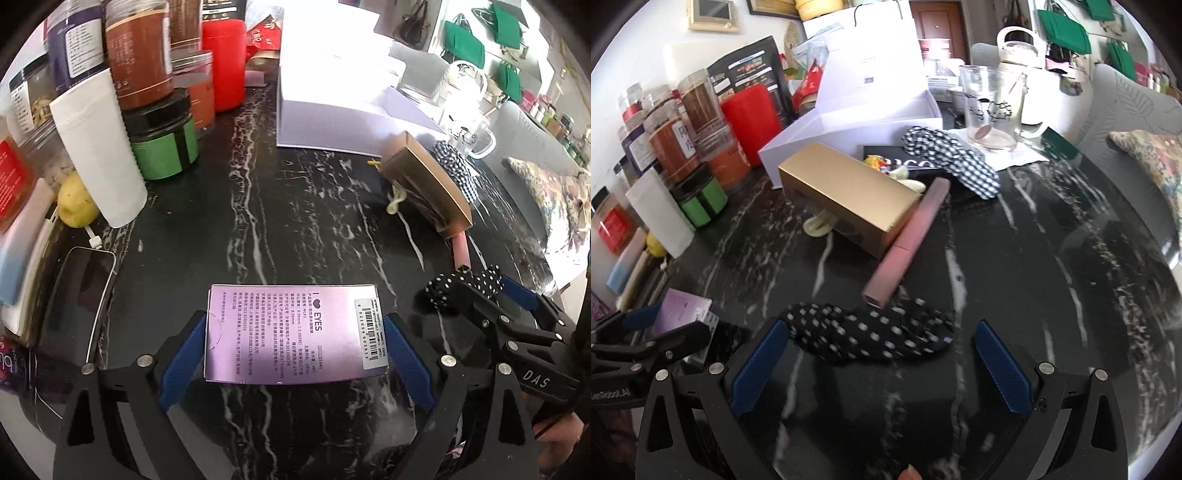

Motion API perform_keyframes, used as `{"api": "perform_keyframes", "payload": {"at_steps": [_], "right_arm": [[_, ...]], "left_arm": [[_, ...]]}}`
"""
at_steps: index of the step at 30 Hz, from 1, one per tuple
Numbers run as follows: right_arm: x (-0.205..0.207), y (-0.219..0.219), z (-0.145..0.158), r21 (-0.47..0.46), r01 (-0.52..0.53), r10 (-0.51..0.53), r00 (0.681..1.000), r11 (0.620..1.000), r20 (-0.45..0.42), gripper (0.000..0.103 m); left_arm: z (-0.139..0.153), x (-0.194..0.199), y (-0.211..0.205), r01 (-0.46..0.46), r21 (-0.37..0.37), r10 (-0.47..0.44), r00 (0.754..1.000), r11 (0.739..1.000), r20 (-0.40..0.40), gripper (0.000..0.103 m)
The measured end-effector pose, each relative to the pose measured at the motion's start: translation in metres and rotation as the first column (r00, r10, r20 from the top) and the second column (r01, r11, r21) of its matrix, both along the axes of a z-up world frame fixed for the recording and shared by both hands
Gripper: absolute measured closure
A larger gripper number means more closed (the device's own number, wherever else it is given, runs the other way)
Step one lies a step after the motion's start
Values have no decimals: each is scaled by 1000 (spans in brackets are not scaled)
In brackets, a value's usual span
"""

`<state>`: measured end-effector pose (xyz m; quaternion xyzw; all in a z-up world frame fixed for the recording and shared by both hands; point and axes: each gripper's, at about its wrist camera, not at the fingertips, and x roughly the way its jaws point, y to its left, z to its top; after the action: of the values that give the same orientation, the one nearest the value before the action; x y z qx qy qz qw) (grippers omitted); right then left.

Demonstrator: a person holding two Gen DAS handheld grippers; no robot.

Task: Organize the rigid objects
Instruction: 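Grasp the purple card box with the left gripper while the right gripper grasps the polka-dot scrunchie, then carry the card box with the left gripper while the right gripper carries the scrunchie over the white box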

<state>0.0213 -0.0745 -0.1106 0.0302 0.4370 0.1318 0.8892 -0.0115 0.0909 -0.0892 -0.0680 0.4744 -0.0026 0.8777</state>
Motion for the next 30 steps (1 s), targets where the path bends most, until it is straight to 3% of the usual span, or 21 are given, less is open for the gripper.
{"api": "perform_keyframes", "payload": {"at_steps": [10, 18, 30], "right_arm": [[6, 23, -3, -42, -1, 2, 999, 999, 32, 0], [9, 41, -9, -186, -36, 39, 999, 982, 11, 0], [4, 39, -8, -180, -37, 43, 999, 983, 29, 4]], "left_arm": [[3, 2, 12, 18, -25, -17, 1000, 1000, 14, 9], [2, 4, 13, 27, -46, -26, 1000, 999, 14, 9], [8, 2, 15, 13, -54, -11, 999, 998, 39, 9]]}}
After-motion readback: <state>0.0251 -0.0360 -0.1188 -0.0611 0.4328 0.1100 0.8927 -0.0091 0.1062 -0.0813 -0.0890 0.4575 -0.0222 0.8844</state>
